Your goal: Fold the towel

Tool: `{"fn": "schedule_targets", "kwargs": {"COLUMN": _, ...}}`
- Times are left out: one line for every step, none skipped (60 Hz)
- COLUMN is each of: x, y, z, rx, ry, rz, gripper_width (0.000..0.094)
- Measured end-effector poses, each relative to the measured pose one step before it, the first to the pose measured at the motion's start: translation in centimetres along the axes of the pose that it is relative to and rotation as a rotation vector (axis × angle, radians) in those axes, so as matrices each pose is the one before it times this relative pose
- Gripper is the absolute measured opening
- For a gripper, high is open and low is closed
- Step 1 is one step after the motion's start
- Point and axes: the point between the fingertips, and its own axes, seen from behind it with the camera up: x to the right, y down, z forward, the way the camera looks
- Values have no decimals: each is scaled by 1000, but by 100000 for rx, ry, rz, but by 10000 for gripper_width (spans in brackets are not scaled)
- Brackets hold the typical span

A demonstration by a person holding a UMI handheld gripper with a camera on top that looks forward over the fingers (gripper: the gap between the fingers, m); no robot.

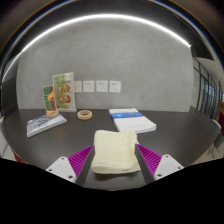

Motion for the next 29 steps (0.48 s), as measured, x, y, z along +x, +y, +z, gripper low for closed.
{"fn": "schedule_targets", "kwargs": {"x": -776, "y": -177, "z": -590, "rx": 701, "ry": -33, "rz": 651, "gripper_width": 824}}
{"fn": "schedule_targets", "kwargs": {"x": -868, "y": -134, "z": -633, "rx": 614, "ry": -154, "rz": 713, "gripper_width": 825}}
{"fn": "schedule_targets", "kwargs": {"x": -813, "y": -92, "z": -660, "rx": 466, "ry": -518, "rz": 502, "gripper_width": 825}}
{"fn": "schedule_targets", "kwargs": {"x": -976, "y": -25, "z": -599, "rx": 377, "ry": -648, "rz": 408, "gripper_width": 824}}
{"fn": "schedule_targets", "kwargs": {"x": -987, "y": -4, "z": -587, "rx": 332, "ry": -775, "rz": 378, "gripper_width": 825}}
{"fn": "schedule_targets", "kwargs": {"x": -976, "y": 2, "z": -590, "rx": 247, "ry": -829, "rz": 229, "gripper_width": 825}}
{"fn": "schedule_targets", "kwargs": {"x": -967, "y": 5, "z": -559, "rx": 256, "ry": -852, "rz": 190, "gripper_width": 824}}
{"fn": "schedule_targets", "kwargs": {"x": -955, "y": -10, "z": -524, "rx": 327, "ry": -770, "rz": 136, "gripper_width": 824}}
{"fn": "schedule_targets", "kwargs": {"x": -933, "y": 27, "z": -529, "rx": 339, "ry": -603, "rz": -15, "gripper_width": 825}}
{"fn": "schedule_targets", "kwargs": {"x": -988, "y": 130, "z": -515, "rx": 383, "ry": -280, "rz": -115, "gripper_width": 823}}
{"fn": "schedule_targets", "kwargs": {"x": -897, "y": 103, "z": -429, "rx": 42, "ry": -634, "rz": -576, "gripper_width": 825}}
{"fn": "schedule_targets", "kwargs": {"x": -868, "y": 100, "z": -529, "rx": -192, "ry": -441, "rz": -679, "gripper_width": 827}}
{"fn": "schedule_targets", "kwargs": {"x": -804, "y": 163, "z": -432, "rx": -241, "ry": -435, "rz": -882, "gripper_width": 827}}
{"fn": "schedule_targets", "kwargs": {"x": -758, "y": 114, "z": -404, "rx": -121, "ry": -330, "rz": -1065, "gripper_width": 826}}
{"fn": "schedule_targets", "kwargs": {"x": -674, "y": 38, "z": -385, "rx": 83, "ry": -124, "rz": -1137, "gripper_width": 827}}
{"fn": "schedule_targets", "kwargs": {"x": -616, "y": 8, "z": -340, "rx": 315, "ry": 36, "rz": -1252, "gripper_width": 828}}
{"fn": "schedule_targets", "kwargs": {"x": -541, "y": 14, "z": -378, "rx": 410, "ry": 181, "rz": -1334, "gripper_width": 826}}
{"fn": "schedule_targets", "kwargs": {"x": -519, "y": -1, "z": -384, "rx": 261, "ry": 309, "rz": -1252, "gripper_width": 826}}
{"fn": "schedule_targets", "kwargs": {"x": -468, "y": 15, "z": -291, "rx": 189, "ry": -23, "rz": -655, "gripper_width": 823}}
{"fn": "schedule_targets", "kwargs": {"x": -485, "y": 210, "z": -365, "rx": -98, "ry": -713, "rz": 506, "gripper_width": 825}}
{"fn": "schedule_targets", "kwargs": {"x": -606, "y": 85, "z": -350, "rx": -458, "ry": -404, "rz": 598, "gripper_width": 825}}
{"fn": "schedule_targets", "kwargs": {"x": -358, "y": 69, "z": -214, "rx": -222, "ry": -252, "rz": 238, "gripper_width": 824}}
{"fn": "schedule_targets", "kwargs": {"x": -215, "y": 75, "z": -193, "rx": -50, "ry": 213, "rz": -97, "gripper_width": 824}}
{"fn": "schedule_targets", "kwargs": {"x": -85, "y": 99, "z": -175, "rx": -132, "ry": 611, "rz": -160, "gripper_width": 825}}
{"fn": "schedule_targets", "kwargs": {"x": 19, "y": 102, "z": -94, "rx": -99, "ry": 811, "rz": -39, "gripper_width": 824}}
{"fn": "schedule_targets", "kwargs": {"x": 32, "y": 99, "z": -137, "rx": 29, "ry": 804, "rz": 289, "gripper_width": 825}}
{"fn": "schedule_targets", "kwargs": {"x": 51, "y": 41, "z": -135, "rx": 12, "ry": 748, "rz": 550, "gripper_width": 826}}
{"fn": "schedule_targets", "kwargs": {"x": 137, "y": 46, "z": -33, "rx": -61, "ry": 431, "rz": 733, "gripper_width": 827}}
{"fn": "schedule_targets", "kwargs": {"x": 67, "y": 19, "z": -99, "rx": -328, "ry": 244, "rz": 829, "gripper_width": 827}}
